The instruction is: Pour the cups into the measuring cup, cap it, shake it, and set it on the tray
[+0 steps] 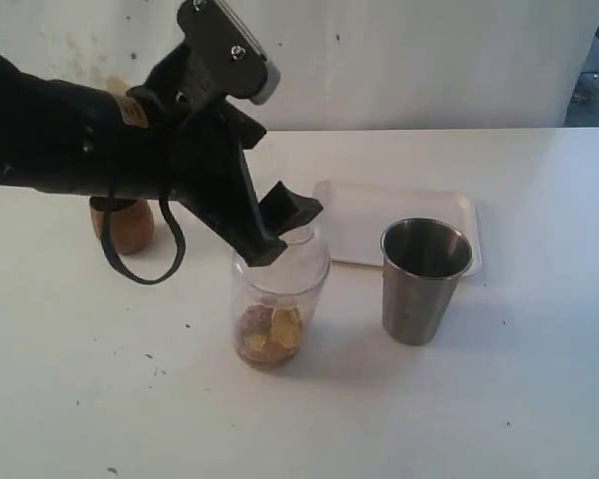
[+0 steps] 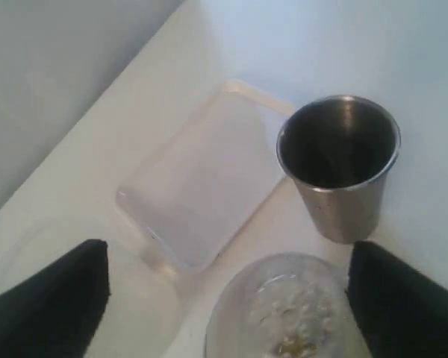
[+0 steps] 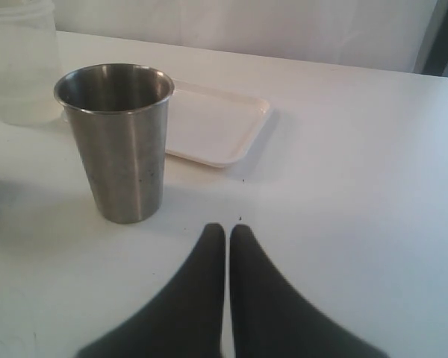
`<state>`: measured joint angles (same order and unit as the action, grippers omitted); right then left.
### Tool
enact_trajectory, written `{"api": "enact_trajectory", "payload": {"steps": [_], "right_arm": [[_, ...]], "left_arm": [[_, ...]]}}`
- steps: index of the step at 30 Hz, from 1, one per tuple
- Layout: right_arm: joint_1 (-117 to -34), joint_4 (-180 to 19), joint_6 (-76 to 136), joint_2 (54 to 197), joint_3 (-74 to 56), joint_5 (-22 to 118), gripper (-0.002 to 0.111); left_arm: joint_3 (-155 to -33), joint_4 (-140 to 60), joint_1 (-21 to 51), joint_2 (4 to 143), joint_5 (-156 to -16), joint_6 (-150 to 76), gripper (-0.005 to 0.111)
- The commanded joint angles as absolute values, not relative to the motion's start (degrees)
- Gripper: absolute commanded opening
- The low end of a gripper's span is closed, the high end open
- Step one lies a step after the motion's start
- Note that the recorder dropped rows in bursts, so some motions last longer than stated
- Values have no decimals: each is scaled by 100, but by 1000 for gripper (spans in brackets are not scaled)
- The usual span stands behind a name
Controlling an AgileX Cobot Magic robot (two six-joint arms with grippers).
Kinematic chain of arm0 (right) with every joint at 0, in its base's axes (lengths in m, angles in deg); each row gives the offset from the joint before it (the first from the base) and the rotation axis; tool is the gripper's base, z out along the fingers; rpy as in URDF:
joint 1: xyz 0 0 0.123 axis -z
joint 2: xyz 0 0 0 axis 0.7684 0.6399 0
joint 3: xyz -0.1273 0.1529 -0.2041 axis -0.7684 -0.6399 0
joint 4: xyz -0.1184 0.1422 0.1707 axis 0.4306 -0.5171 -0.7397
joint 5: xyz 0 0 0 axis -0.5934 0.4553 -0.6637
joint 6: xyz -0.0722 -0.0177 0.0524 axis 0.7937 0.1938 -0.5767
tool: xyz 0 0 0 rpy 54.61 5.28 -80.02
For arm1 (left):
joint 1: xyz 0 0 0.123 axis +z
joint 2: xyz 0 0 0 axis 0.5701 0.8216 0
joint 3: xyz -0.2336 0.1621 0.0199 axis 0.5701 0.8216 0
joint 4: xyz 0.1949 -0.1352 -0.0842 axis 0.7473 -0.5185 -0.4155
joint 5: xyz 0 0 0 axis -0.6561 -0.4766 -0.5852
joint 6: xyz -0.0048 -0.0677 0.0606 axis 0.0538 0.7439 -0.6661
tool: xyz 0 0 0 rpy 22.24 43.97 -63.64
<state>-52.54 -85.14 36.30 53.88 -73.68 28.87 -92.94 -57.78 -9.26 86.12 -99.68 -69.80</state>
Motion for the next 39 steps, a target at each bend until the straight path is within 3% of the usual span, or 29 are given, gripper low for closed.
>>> {"api": "enact_trajectory", "payload": {"steps": [1,18,29,39], "right_arm": [[-5221,-8516,3645,5351,-7379,2882,2],[-5221,-8516,3645,5351,-7379,2882,2],[-5221,-8516,3645,5351,-7379,2882,2],[-5221,-8516,3645,5351,-7379,2882,2]], "left_arm": [[-9277,-5912,-935,8432,-9486,-6903,85],[-9081,-6080,-935,8071,-10281,-6308,85],[-6865,-6053,-935,7597,-7661,-4713,85],[-6008,-4811,-935,7967,-6773,-3791,85]]}}
